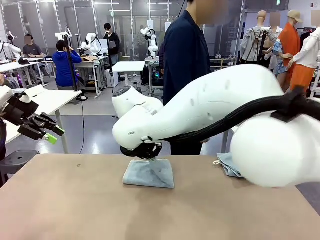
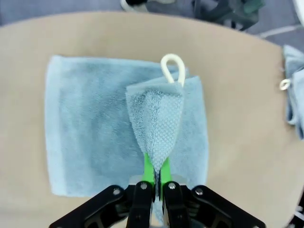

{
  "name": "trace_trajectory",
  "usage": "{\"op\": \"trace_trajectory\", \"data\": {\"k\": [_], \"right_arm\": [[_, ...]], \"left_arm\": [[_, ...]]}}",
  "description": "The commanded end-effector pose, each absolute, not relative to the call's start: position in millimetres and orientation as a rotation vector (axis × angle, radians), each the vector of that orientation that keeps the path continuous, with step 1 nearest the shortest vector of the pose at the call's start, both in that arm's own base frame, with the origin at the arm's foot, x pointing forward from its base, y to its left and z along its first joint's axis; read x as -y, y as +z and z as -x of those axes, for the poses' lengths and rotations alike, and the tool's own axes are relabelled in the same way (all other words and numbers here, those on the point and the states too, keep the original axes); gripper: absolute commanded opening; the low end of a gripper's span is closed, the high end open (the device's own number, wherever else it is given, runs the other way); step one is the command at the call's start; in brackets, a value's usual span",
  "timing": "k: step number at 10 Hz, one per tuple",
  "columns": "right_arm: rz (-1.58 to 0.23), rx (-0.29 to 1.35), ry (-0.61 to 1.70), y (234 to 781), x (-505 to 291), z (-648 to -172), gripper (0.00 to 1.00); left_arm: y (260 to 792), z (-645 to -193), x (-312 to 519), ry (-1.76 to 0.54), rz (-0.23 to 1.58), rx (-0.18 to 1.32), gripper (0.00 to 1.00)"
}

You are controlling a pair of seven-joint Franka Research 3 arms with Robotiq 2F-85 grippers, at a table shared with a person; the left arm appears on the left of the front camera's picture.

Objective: Fold the towels and place them in the basket.
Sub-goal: When a person lays out a Towel with hook on the table, fold it in half twice.

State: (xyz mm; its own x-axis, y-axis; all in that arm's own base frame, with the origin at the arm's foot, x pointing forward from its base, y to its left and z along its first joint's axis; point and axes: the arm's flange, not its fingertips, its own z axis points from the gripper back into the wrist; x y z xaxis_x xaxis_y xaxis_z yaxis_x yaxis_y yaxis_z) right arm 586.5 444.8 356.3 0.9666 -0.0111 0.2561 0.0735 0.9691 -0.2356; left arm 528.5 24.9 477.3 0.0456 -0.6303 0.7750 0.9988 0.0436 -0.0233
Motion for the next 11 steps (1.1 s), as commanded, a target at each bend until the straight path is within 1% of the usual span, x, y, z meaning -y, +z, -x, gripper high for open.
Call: {"op": "trace_trajectory", "data": {"k": [1, 3, 6, 9, 10, 11], "right_arm": [[0.197, 0.276, -0.143, 351.8, -464.0, -600.0, 0.00], [0.132, 0.306, -0.147, 348.4, -470.1, -597.5, 0.00], [0.033, 0.300, -0.192, 350.7, -474.1, -593.8, 0.00], [-0.015, 0.261, -0.202, 349.0, -475.2, -593.1, 0.00], [-0.041, 0.283, -0.217, 347.8, -474.8, -594.2, 0.00], [-0.064, 0.290, -0.244, 346.9, -474.5, -594.2, 0.08]], "left_arm": [[479.2, -528.0, -24.9, -1.402, 0.678, 0.674, 0.68], [479.2, -528.0, -24.9, -1.402, 0.678, 0.674, 0.68], [479.2, -528.0, -24.9, -1.402, 0.678, 0.674, 0.68], [479.2, -528.0, -24.9, -1.402, 0.678, 0.674, 0.68], [479.2, -528.0, -24.9, -1.402, 0.678, 0.674, 0.68], [479.2, -528.0, -24.9, -1.402, 0.678, 0.674, 0.68]]}}
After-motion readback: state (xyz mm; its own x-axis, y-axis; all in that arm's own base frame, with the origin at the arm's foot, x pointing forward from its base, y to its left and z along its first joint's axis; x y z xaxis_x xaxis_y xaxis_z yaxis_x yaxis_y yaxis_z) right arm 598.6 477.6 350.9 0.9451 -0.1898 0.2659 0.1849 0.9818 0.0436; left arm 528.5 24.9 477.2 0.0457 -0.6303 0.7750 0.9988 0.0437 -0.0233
